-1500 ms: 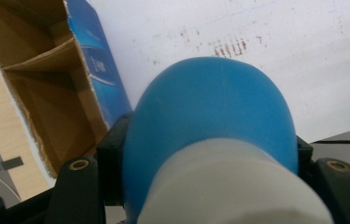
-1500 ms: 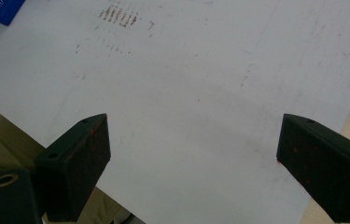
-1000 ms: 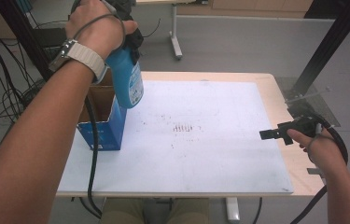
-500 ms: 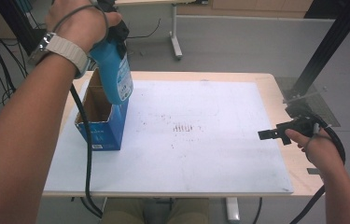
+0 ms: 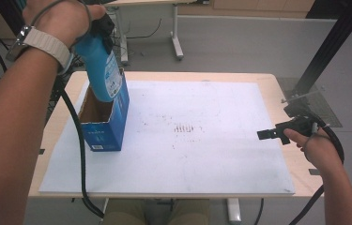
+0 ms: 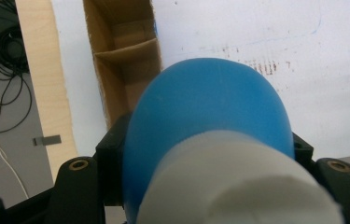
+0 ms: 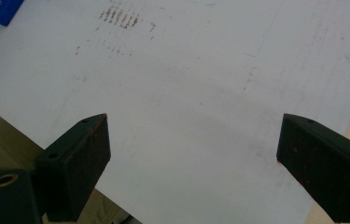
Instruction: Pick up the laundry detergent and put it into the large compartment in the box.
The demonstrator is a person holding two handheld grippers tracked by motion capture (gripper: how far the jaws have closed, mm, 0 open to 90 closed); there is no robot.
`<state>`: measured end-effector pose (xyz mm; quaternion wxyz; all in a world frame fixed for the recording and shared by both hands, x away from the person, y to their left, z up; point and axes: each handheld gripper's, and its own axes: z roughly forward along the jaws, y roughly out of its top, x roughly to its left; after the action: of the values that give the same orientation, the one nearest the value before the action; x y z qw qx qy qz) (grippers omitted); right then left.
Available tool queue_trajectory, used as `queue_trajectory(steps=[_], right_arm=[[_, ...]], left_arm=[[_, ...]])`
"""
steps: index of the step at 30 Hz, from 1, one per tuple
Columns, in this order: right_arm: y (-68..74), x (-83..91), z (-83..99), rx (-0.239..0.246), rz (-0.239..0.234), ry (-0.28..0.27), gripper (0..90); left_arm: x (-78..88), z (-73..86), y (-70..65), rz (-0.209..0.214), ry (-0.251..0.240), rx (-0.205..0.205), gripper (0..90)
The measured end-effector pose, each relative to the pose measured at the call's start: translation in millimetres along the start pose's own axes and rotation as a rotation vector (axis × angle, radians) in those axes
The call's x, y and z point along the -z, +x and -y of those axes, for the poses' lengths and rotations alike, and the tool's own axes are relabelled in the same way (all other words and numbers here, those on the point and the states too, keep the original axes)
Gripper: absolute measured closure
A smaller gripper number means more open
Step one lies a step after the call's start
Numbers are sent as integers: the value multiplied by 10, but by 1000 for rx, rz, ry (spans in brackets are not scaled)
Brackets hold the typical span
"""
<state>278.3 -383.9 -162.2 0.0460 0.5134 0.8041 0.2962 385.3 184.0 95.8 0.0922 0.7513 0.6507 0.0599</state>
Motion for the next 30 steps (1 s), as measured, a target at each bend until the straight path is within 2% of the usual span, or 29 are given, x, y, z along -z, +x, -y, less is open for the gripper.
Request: queue_trajectory(steps=[5, 30], right_arm=[[8, 8, -11, 1, 0, 2, 97], [6, -43, -47, 0, -3, 7, 97]], left_arm=[[17, 19, 68, -1, -13, 11, 381], [-60, -12, 313, -12, 2, 73, 380]])
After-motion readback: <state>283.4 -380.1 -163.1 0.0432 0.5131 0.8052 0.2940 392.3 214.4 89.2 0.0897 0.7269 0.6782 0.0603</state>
